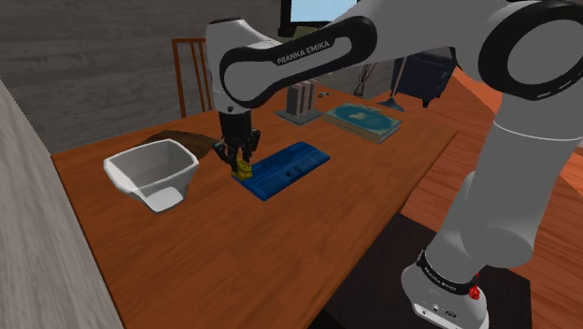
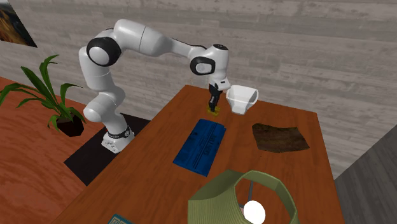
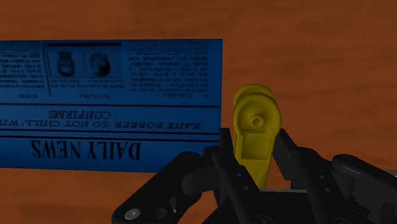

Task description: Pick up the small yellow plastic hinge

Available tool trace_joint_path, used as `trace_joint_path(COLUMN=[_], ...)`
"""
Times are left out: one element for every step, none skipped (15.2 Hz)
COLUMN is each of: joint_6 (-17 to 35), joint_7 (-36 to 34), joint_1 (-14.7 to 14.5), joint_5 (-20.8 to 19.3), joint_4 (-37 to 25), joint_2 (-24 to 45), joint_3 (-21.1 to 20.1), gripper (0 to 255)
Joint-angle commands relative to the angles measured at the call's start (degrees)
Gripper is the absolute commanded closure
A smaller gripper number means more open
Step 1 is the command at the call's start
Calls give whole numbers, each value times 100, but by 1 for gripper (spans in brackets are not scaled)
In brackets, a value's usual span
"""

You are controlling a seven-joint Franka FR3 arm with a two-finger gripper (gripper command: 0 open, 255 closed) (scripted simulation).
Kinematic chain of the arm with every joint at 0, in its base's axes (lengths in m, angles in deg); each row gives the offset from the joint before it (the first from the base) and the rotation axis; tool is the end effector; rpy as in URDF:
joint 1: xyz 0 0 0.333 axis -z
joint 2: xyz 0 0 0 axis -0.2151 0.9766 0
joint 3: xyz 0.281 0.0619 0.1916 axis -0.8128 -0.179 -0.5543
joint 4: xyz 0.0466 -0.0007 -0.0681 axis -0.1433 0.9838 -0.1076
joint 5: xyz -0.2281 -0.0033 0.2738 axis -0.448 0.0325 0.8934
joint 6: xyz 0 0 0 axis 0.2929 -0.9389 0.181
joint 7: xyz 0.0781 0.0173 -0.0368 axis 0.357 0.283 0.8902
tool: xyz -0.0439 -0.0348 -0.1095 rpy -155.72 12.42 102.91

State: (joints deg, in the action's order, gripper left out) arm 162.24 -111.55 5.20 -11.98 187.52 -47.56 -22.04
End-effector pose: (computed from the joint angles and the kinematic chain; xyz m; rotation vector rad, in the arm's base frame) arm 0.5309 0.2020 0.4723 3.1337 -0.1039 -0.0405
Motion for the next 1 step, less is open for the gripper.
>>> trace_joint_path(joint_6=[-50], joint_7=[7], joint_1=[3], joint_5=[4], joint_4=[-38], joint_2=[-10], joint_3=[1], gripper=[255])
